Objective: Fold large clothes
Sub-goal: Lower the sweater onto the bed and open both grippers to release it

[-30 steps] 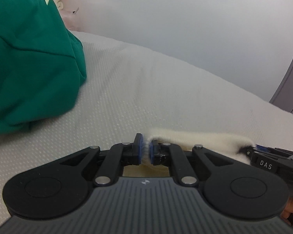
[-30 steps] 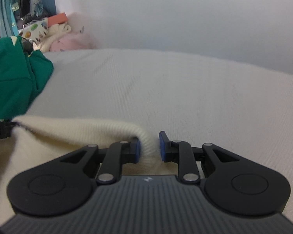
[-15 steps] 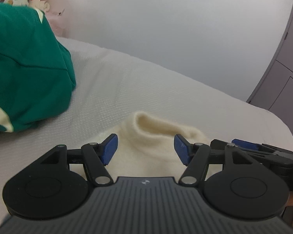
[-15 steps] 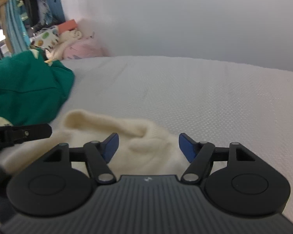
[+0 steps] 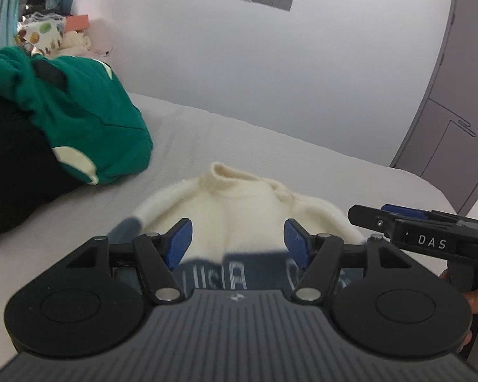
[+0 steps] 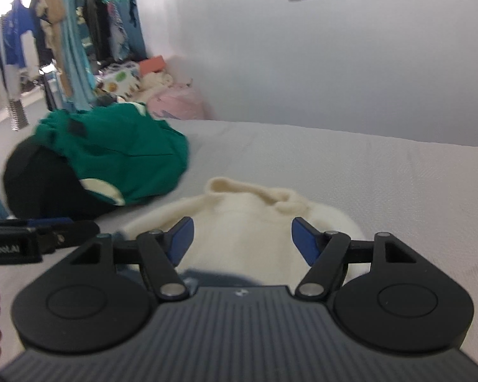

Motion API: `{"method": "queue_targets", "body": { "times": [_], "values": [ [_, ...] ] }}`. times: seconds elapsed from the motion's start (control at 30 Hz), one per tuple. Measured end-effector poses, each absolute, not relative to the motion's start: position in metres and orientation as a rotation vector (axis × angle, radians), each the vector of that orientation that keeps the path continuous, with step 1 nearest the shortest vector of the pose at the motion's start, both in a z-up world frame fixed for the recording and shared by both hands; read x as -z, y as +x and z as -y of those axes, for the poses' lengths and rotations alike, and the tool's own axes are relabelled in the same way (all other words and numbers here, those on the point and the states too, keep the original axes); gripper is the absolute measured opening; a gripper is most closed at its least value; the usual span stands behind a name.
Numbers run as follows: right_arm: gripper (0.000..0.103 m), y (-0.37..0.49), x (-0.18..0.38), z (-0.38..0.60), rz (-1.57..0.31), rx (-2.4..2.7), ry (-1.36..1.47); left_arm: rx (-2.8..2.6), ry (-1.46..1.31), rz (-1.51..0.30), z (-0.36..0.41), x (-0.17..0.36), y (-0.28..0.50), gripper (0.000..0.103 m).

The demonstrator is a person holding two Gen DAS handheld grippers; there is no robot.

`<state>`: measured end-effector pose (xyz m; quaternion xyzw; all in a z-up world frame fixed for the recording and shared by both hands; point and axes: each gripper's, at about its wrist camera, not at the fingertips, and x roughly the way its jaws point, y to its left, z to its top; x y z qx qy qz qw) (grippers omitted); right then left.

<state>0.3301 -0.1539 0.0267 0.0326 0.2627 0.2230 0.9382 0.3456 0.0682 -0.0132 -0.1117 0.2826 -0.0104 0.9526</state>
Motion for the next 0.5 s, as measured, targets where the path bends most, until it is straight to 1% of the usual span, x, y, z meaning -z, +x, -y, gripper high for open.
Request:
{"method": "queue_targets", "body": {
  "times": [0.07,0.27,0.37,0.5],
  "values": [
    [0.070,0.308,-0.033,0.153,-0.527,-0.476,0.065,0.015,-0.244,-0.561,-0.065,0.001,0.307,0.069],
    [0.070,0.235,-0.043,0.148,-0.458,-0.516,-0.008,-0.006,-0.267,-0.526,-0.069,-0.015,0.216,0.069],
    [0.070,0.206,-0.041,0.147,-0.459,-0.536,-0.014,-0.009,-0.282,-0.522,-0.074,-0.008,0.182,0.069],
    [0.070,0.174,-0.028,0.150,-0.469,-0.566,-0.009,0.000,-0.356,-0.550,-0.090,0.019,0.147,0.069]
  ]
}}
